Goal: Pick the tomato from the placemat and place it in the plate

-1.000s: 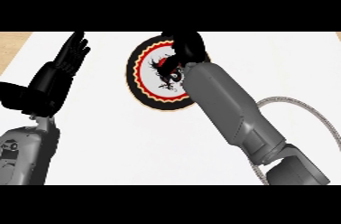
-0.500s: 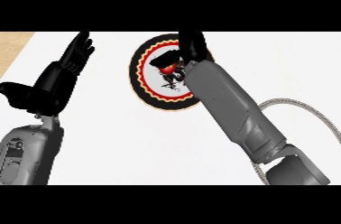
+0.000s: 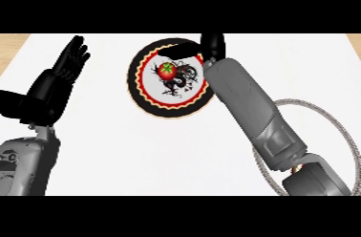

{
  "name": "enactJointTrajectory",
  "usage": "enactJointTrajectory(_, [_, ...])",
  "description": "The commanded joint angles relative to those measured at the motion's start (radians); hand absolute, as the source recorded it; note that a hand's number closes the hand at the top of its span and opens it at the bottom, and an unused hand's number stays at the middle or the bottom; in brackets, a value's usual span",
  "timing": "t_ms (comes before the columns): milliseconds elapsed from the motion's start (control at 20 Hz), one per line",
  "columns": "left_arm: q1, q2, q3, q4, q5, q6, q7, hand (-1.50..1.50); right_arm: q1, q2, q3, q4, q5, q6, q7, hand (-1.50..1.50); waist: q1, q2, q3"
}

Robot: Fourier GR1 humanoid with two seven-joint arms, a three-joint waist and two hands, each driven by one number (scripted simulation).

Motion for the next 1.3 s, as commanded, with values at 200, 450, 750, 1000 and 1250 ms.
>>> enactJointTrajectory(200, [0.051,0.051,0.072,-0.056,0.039,-0.026,0.023,0.0,0.155,-0.088,-0.1,-0.052,-0.067,0.119,-0.183,-1.5,-0.054,-0.017,0.0])
enactJointTrajectory(450, [0.119,0.032,0.067,-0.057,0.02,-0.028,-0.023,0.0,0.24,-0.161,-0.102,-0.174,-0.067,0.205,-0.189,-1.5,-0.068,-0.022,0.0])
enactJointTrajectory(750, [0.118,-0.008,0.025,-0.081,-0.02,0.001,0.014,0.0,0.365,-0.278,-0.123,-0.208,-0.061,0.334,-0.243,-1.5,-0.067,-0.019,0.0])
enactJointTrajectory(1000, [0.064,0.002,0.052,-0.088,-0.021,0.004,0.032,0.0,0.413,-0.308,-0.133,-0.329,-0.05,0.386,-0.171,-1.5,-0.065,-0.019,0.0])
enactJointTrajectory(1250, [0.029,0.02,0.071,-0.066,0.004,-0.025,0.066,0.0,0.439,-0.386,-0.182,-0.293,-0.027,0.404,-0.239,-1.5,-0.061,-0.017,0.0])
